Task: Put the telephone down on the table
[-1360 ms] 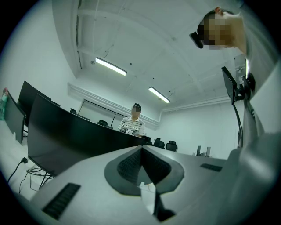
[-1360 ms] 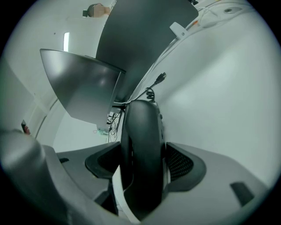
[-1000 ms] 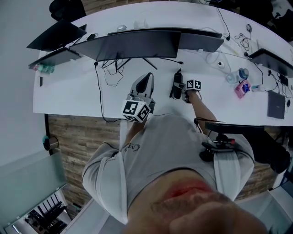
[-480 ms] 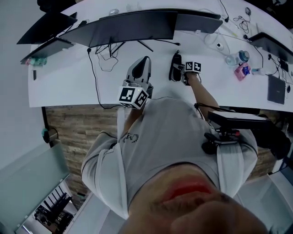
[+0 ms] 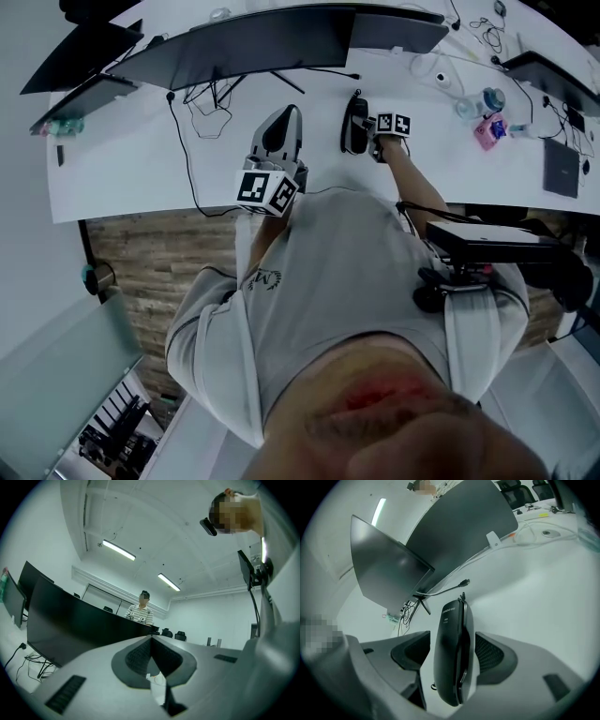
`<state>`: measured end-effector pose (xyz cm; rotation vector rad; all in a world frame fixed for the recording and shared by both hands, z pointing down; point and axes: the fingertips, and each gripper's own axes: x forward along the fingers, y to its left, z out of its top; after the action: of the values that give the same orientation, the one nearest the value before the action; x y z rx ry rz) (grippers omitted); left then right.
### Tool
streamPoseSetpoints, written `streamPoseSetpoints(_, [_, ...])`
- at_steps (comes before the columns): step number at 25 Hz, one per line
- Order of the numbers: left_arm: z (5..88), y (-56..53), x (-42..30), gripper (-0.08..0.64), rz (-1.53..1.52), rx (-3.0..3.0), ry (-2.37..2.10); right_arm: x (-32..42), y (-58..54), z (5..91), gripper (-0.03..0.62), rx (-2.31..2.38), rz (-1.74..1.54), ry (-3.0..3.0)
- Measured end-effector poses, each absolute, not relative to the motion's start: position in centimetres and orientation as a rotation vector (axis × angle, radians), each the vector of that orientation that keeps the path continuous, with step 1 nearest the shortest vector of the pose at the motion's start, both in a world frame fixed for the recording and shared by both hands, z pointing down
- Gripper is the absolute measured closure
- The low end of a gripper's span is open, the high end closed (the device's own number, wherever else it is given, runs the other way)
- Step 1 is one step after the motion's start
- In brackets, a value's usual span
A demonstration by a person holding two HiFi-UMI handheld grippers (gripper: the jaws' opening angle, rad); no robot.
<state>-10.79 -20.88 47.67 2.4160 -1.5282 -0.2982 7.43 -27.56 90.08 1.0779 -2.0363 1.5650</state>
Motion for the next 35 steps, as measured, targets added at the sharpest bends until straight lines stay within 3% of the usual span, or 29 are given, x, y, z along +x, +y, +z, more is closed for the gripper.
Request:
streamPoseSetpoints(5, [47.6, -21.0, -10.7, 0.557, -0.295, 2.412, -1.514, 9.3, -29.4, 86.9, 0.287, 1.221, 1.577, -2.106])
streamPoseSetpoints(14, [47.1, -22.0, -10.7, 0.557, -0.309, 2.452, -1.498, 10.3, -34.6, 74.0, 0.287, 1.374, 1.366, -2.430])
streamPoseSetpoints(35, [43.6, -25.2, -12.3, 0.558, -0.339, 2.535, -1.509, 7.2, -34.2, 49.2, 0.287, 1.425, 0.446, -2.817])
